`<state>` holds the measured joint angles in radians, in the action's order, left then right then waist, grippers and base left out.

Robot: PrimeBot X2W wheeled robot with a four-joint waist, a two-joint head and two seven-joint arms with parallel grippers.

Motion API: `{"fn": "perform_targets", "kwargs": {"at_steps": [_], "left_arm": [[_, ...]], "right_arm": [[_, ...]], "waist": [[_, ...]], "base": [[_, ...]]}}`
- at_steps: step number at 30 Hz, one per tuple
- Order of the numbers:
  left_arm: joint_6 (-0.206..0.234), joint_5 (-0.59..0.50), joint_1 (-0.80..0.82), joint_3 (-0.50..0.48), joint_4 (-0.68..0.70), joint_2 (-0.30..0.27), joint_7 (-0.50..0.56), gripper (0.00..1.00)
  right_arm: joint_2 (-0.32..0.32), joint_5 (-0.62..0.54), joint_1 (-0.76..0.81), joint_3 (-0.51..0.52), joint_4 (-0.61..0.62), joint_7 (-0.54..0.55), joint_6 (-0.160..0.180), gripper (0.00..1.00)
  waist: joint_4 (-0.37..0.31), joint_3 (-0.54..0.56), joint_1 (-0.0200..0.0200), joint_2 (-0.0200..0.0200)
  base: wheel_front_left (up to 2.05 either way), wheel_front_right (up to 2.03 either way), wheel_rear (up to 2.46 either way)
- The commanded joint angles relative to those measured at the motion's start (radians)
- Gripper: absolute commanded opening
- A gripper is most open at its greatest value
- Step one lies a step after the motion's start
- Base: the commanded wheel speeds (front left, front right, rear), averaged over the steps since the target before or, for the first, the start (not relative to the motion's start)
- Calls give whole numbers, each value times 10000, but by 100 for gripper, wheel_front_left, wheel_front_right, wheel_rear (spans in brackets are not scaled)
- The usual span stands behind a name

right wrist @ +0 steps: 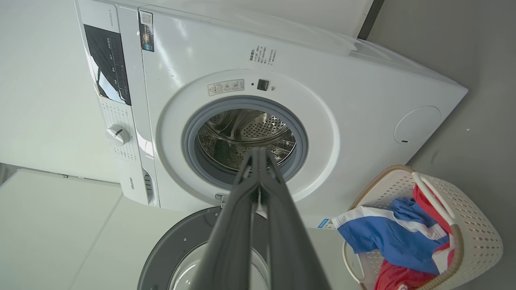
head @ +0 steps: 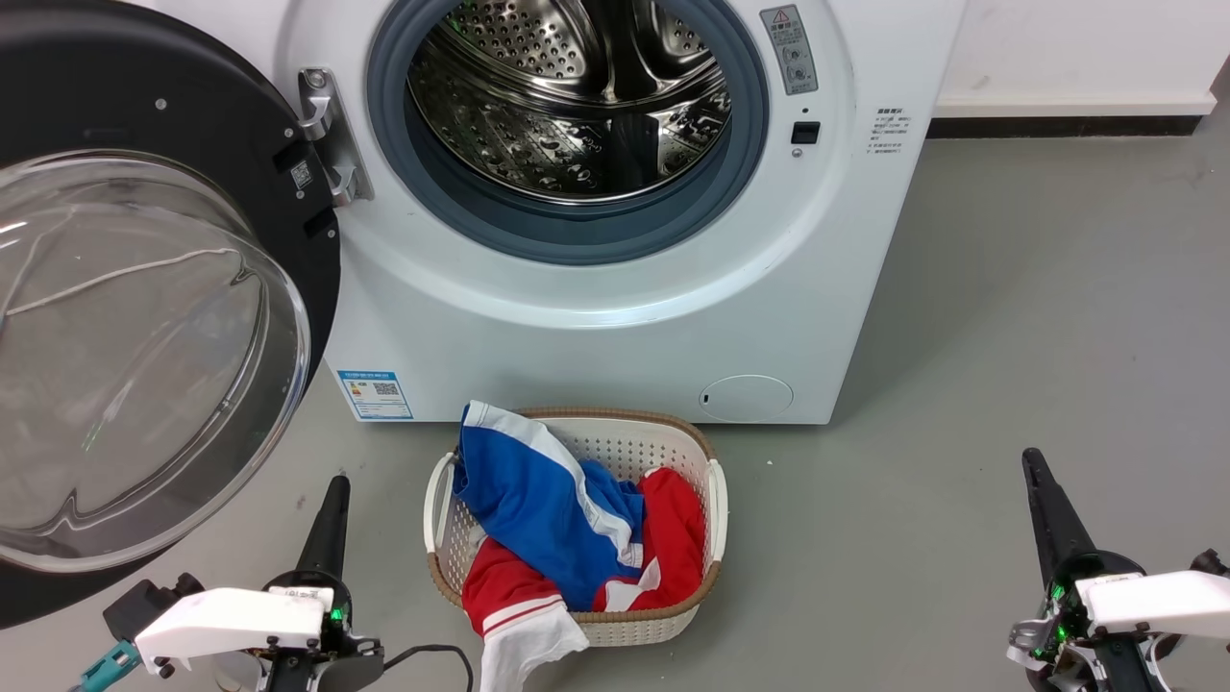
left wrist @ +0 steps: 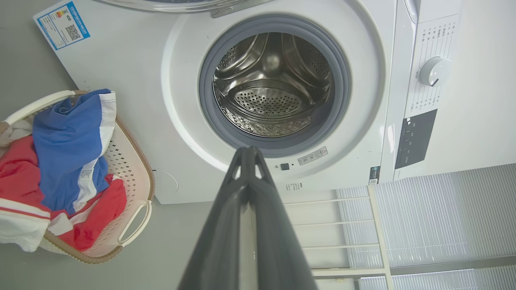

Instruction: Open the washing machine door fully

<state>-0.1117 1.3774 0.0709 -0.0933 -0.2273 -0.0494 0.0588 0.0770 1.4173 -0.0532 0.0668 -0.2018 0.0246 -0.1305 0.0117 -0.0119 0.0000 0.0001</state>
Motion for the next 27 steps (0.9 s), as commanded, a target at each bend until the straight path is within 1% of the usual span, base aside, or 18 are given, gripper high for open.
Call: {"fn": "perform_targets", "kwargs": {"at_steps": [1, 27], "left_arm": [[-48, 187, 205, -39, 14, -13, 57, 0], [-199, 2192, 415, -219, -180, -12, 550, 0]], "right_arm": [[45, 211, -202, 24, -25, 51, -4, 0], [-19, 2095, -563, 126, -406, 600, -4, 0]], "waist": [[-4, 3, 0, -1], [-105, 79, 0, -1]], "base": [[0, 0, 0], [0, 0, 0]]}}
